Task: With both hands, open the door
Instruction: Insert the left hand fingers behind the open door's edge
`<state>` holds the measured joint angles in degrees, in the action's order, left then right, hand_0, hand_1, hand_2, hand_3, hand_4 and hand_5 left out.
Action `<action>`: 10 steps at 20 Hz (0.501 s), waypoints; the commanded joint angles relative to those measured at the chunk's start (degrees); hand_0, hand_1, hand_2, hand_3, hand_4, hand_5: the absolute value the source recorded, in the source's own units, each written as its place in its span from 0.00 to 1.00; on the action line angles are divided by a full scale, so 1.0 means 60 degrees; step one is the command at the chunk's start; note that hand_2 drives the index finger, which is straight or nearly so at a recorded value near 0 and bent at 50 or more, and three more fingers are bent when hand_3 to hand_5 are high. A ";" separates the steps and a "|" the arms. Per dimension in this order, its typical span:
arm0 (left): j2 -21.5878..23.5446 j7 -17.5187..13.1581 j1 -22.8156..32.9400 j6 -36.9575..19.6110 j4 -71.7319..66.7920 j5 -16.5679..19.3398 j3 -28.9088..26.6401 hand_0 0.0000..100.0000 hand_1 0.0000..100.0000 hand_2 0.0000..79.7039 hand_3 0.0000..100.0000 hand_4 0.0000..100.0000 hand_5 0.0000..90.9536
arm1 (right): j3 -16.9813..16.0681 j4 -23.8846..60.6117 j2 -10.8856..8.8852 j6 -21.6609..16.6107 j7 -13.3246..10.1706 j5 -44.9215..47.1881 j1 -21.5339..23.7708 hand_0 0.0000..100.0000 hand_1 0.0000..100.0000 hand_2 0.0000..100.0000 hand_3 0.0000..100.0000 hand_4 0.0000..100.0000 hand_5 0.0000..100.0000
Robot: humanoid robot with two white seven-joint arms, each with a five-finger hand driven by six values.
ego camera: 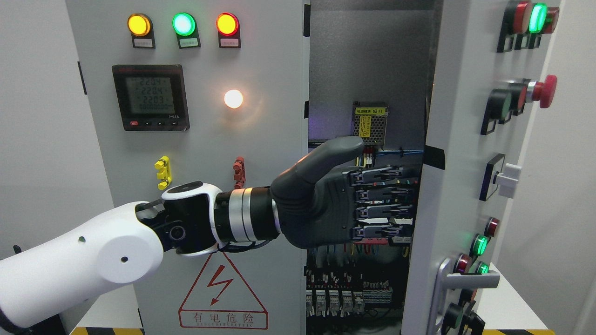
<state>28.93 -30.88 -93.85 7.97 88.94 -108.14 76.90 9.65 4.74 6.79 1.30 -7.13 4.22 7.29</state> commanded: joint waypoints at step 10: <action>-0.2447 0.1951 -0.0559 -0.0010 -0.0218 0.0431 -0.0072 0.12 0.39 0.00 0.00 0.00 0.00 | 0.0003 0.0000 0.0011 0.0003 0.0002 0.0000 0.0000 0.12 0.39 0.00 0.00 0.00 0.00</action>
<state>21.93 -21.38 -96.05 7.99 88.05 -106.33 76.63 9.65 4.75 6.79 1.30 -7.13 4.22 7.29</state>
